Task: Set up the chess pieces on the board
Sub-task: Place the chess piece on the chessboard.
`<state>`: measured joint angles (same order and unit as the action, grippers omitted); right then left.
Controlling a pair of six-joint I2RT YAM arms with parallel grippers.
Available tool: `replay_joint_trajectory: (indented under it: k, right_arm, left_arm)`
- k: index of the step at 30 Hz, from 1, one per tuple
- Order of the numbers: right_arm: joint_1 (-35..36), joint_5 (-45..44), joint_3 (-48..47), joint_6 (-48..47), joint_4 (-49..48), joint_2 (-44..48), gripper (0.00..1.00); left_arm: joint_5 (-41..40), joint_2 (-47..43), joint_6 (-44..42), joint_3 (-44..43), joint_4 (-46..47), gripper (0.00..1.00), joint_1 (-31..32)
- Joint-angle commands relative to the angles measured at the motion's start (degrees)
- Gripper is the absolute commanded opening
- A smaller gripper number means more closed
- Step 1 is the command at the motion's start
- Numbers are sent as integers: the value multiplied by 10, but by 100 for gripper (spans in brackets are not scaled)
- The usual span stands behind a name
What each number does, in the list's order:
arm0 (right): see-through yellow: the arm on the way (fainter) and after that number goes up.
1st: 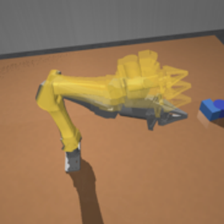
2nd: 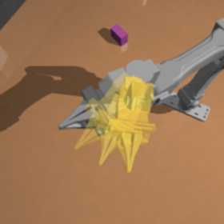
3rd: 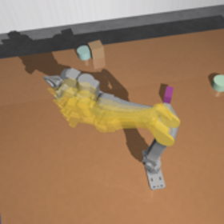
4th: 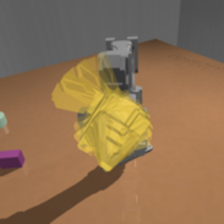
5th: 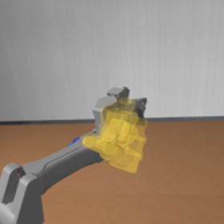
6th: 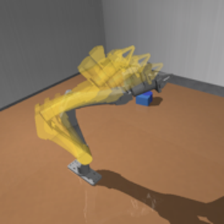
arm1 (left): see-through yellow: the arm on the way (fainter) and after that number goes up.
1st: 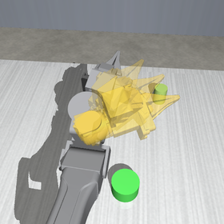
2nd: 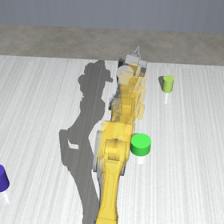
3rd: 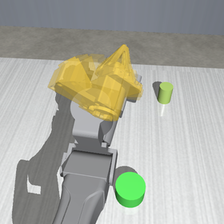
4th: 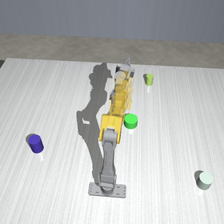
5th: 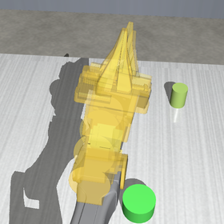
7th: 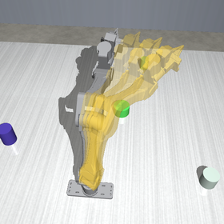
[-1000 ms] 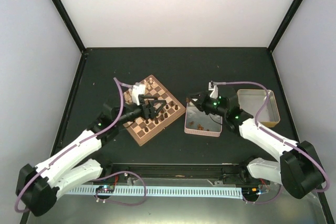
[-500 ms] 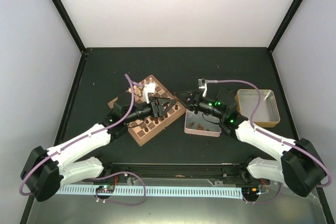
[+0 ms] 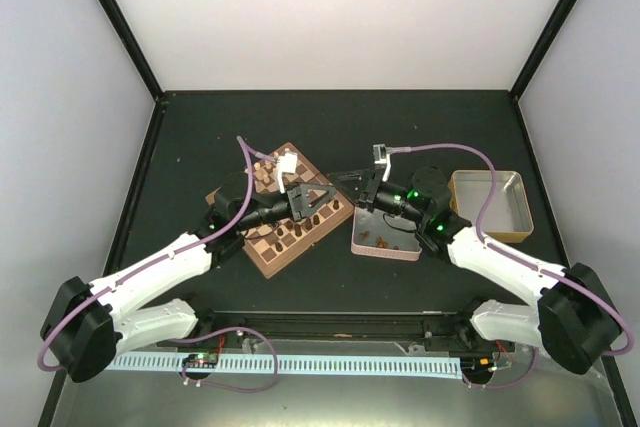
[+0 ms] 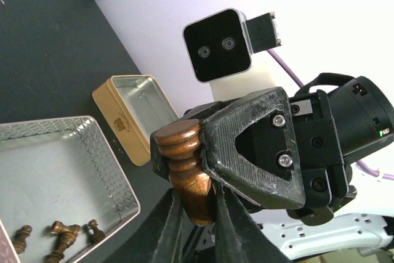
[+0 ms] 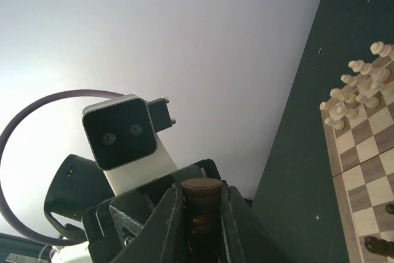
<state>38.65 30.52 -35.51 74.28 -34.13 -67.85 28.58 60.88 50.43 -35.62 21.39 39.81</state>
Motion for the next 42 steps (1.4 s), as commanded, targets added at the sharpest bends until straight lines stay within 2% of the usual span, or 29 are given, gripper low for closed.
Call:
replay_joint_trajectory:
  k: [1, 4, 7, 10, 12, 15, 18, 23, 27, 29, 33, 35, 36, 37, 40, 42]
  right_arm:
    - [8, 8, -18, -49, 2, 6, 11]
    - [8, 8, -20, -79, 13, 8, 12]
    - [8, 16, -24, -116, 21, 10, 13]
    - [7, 27, -36, -157, 49, 14, 20]
    - [7, 40, -47, -185, 79, 20, 29]
    - [6, 64, -89, -256, 178, 25, 44]
    - [5, 87, -140, -338, 293, 21, 48]
    - [2, 125, -187, -431, 406, 20, 46]
    - [1, 134, -208, -474, 473, 19, 43]
    - [1, 131, -208, -475, 476, 26, 38]
    - [1, 132, -206, -459, 462, 31, 18]
    - [1, 129, -199, -439, 439, 33, 12]
    - [1, 126, -193, -422, 424, 33, 11]
    - [1, 125, -181, -392, 401, 32, 9]
    - [0, 114, -135, -279, 285, 37, 7]
    - [1, 97, -103, -199, 204, 41, 7]
  left_arm:
    - [16, 0, -1, -25, 13, 11, 1]
    - [16, -4, -6, -25, 8, 2, 1]
    - [15, -9, -15, -25, 2, 1, 0]
    - [16, -15, -32, -27, -10, 2, -1]
    - [24, -22, -57, -28, -28, 2, -1]
    - [44, -31, -124, -39, -81, 1, -2]
    - [59, -41, -200, -59, -158, 2, -2]
    - [70, -55, -295, -85, -238, 2, -3]
    - [72, -61, -335, -102, -280, 2, -3]
    - [74, -65, -345, -106, -289, 1, -3]
    - [70, -70, -352, -107, -294, 2, -4]
    - [70, -73, -347, -107, -290, 1, -4]
    - [69, -74, -340, -107, -286, 5, -4]
    - [68, -76, -328, -106, -278, 13, -5]
    - [64, -79, -286, -93, -235, 42, -5]
    - [61, -82, -255, -65, -180, 46, -5]
